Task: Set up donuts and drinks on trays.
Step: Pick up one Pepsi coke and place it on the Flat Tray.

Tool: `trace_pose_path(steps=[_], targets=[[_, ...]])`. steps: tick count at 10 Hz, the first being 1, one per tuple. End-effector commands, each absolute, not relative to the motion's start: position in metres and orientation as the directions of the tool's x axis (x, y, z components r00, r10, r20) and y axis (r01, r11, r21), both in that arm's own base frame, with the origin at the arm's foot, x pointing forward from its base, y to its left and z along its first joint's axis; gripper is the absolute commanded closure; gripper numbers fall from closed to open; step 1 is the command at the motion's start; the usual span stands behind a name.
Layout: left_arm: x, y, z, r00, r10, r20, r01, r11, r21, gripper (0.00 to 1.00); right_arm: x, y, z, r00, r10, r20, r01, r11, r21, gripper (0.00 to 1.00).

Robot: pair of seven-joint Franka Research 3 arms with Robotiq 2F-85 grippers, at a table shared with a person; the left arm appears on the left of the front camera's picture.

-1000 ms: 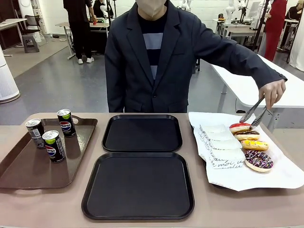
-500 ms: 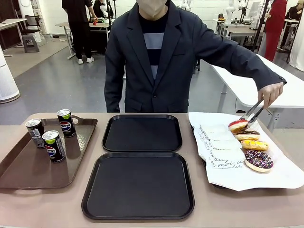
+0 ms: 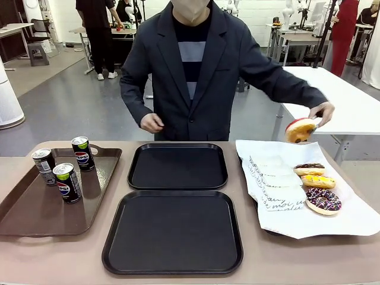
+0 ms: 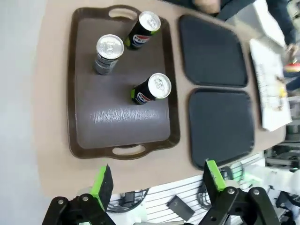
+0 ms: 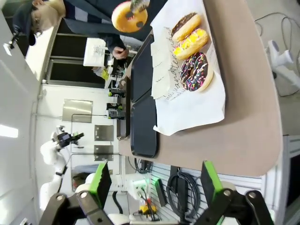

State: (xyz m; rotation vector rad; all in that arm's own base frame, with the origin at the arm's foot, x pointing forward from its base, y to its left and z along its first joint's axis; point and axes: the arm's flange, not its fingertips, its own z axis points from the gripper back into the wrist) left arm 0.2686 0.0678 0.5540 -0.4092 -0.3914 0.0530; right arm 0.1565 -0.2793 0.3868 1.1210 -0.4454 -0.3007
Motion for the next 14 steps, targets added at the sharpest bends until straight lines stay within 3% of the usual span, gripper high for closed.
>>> trace_pose_path(steps=[1, 2, 5, 9, 14], targets=[[0.302, 0.026, 0.527, 0.926, 0.124, 0.356, -0.02, 0.959, -0.282, 0.0, 0.156, -0.279, 0.385, 0.867, -0.453, 0.209, -0.01, 0.403, 0.915, 0.0], [0.319, -0.002, 0.518, 0.917, 0.117, 0.381, -0.024, 0.97, -0.242, 0.0, 0.156, -0.279, 0.385, 0.867, -0.453, 0.209, -0.01, 0.403, 0.915, 0.0], [0.361, -0.046, 0.483, 0.943, 0.108, 0.316, -0.054, 0.983, -0.175, 0.0, 0.156, -0.279, 0.385, 0.867, -0.453, 0.209, -0.01, 0.403, 0.915, 0.0], [0.382, -0.082, 0.435, 0.943, 0.061, 0.326, -0.053, 0.998, -0.034, 0.0, 0.156, -0.279, 0.385, 0.867, -0.453, 0.209, -0.01, 0.403, 0.915, 0.0], [0.381, -0.081, 0.438, 0.95, 0.045, 0.309, -0.018, 0.996, -0.092, 0.0, 0.156, -0.279, 0.385, 0.867, -0.453, 0.209, -0.01, 0.403, 0.915, 0.0]])
